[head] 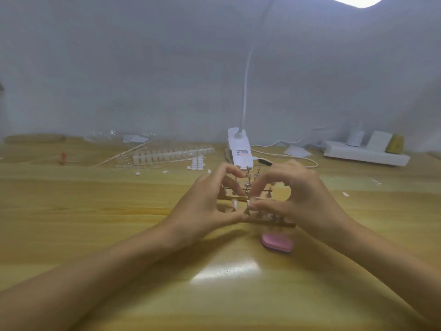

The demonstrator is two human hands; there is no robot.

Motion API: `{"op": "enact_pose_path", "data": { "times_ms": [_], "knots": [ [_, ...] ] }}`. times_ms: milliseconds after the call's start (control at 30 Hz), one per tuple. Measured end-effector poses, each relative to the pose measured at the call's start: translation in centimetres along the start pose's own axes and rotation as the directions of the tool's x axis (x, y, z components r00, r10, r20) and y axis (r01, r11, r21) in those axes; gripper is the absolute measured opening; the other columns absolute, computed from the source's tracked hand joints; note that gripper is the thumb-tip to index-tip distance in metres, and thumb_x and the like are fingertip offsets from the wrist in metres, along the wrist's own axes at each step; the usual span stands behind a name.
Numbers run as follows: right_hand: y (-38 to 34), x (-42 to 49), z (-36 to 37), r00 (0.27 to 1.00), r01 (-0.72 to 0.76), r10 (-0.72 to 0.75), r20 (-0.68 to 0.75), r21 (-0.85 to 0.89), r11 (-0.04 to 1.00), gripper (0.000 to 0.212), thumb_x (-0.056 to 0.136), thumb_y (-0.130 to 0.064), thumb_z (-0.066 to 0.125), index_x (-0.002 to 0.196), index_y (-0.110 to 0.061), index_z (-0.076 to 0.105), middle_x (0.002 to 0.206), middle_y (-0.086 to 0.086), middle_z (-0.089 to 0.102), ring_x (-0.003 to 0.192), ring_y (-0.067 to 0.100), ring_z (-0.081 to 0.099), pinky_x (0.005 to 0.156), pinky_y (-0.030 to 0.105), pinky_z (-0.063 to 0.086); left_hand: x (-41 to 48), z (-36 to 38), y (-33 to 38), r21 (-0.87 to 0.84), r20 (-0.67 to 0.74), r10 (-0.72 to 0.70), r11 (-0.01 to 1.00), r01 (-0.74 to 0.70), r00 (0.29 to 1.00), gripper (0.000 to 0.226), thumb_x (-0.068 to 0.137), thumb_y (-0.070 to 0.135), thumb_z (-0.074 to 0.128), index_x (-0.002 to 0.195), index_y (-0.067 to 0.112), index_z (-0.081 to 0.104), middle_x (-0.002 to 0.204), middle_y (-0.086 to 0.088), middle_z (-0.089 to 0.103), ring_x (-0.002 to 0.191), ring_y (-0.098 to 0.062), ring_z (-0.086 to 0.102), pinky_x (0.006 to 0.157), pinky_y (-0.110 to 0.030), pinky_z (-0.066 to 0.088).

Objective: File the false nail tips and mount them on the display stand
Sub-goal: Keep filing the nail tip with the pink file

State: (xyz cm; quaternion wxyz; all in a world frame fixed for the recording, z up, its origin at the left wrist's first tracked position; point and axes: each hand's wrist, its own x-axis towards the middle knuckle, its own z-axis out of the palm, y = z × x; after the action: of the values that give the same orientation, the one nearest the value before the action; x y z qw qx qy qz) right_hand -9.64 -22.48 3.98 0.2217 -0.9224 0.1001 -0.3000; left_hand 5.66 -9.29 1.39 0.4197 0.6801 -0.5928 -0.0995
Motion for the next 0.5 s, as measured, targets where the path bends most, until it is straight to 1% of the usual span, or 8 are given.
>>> {"op": "enact_pose_path", "data": {
  "times_ms": [67,167,233,300,367,433,500],
  "knots": [
    [0.4,-0.3,0.5,1.0,-0.016,0.016,0.002,-0.003,1.0,0.018,0.068,-0.029,0.088,0.076,-0.027,0.072,0.081,-0.019,0.07,0.087,0.002,0.052,0.078,0.025,0.036,0.1,0.8,-0.3,0.01,-0.009,0.006,1.0,-0.006,1.0,0.058,0.075,0.031,0.079,0.122,0.037,0.044,0.093,0.02,0.068,0.091,-0.002,0.054,0.076,-0.015,0.043],
    [0.9,-0.3,0.9,0.999,-0.042,0.041,-0.029,-0.035,0.998,0.017,0.07,-0.035,0.085,0.076,-0.035,0.069,0.084,-0.022,0.07,0.09,0.002,0.052,0.083,0.035,0.037,0.5,1.4,-0.4,0.001,-0.032,0.006,1.0,-0.006,0.999,0.059,0.077,0.027,0.08,0.123,0.037,0.044,0.086,0.022,0.068,0.078,-0.006,0.054,0.077,-0.031,0.05],
    [1.0,-0.3,1.2,0.998,-0.043,0.041,-0.047,-0.052,0.998,0.018,0.07,-0.036,0.085,0.074,-0.038,0.068,0.084,-0.024,0.069,0.09,0.0,0.051,0.084,0.038,0.038,0.6,1.5,-0.4,-0.019,-0.039,0.0,1.0,0.0,0.999,0.056,0.078,0.028,0.079,0.121,0.037,0.045,0.085,0.023,0.068,0.073,-0.01,0.054,0.077,-0.038,0.05],
    [1.0,-0.4,1.5,0.998,-0.029,0.025,-0.053,-0.069,0.997,0.019,0.068,-0.038,0.086,0.074,-0.037,0.068,0.084,-0.024,0.069,0.088,0.002,0.051,0.083,0.041,0.039,0.8,1.6,-0.4,-0.039,-0.05,0.0,0.999,-0.002,0.999,0.05,0.079,0.03,0.076,0.119,0.036,0.047,0.083,0.022,0.068,0.072,-0.008,0.053,0.076,-0.036,0.05],
    [1.1,-0.5,1.7,0.998,-0.024,0.019,-0.057,-0.087,0.996,0.019,0.068,-0.039,0.086,0.074,-0.037,0.068,0.084,-0.024,0.069,0.087,0.006,0.053,0.083,0.043,0.039,0.8,1.6,-0.3,-0.047,-0.052,0.0,0.999,-0.003,0.999,0.049,0.078,0.031,0.074,0.12,0.036,0.048,0.082,0.021,0.068,0.073,-0.008,0.053,0.077,-0.036,0.051],
    [1.2,-0.5,1.8,0.998,-0.029,0.024,-0.063,-0.089,0.996,0.021,0.067,-0.04,0.086,0.074,-0.039,0.067,0.086,-0.025,0.068,0.088,0.005,0.053,0.083,0.041,0.037,0.9,1.6,-0.3,-0.04,-0.059,-0.002,0.999,0.0,0.998,0.051,0.077,0.03,0.075,0.12,0.036,0.049,0.081,0.02,0.068,0.075,-0.012,0.054,0.078,-0.038,0.05],
    [1.2,-0.5,1.9,0.998,-0.03,0.024,-0.06,-0.091,0.995,0.023,0.067,-0.041,0.087,0.072,-0.043,0.064,0.086,-0.025,0.068,0.09,0.001,0.051,0.083,0.037,0.033,0.9,1.6,-0.5,-0.043,-0.063,-0.003,0.999,0.0,0.998,0.052,0.078,0.026,0.077,0.12,0.036,0.049,0.079,0.019,0.067,0.074,-0.013,0.054,0.077,-0.038,0.05]
  ]
}}
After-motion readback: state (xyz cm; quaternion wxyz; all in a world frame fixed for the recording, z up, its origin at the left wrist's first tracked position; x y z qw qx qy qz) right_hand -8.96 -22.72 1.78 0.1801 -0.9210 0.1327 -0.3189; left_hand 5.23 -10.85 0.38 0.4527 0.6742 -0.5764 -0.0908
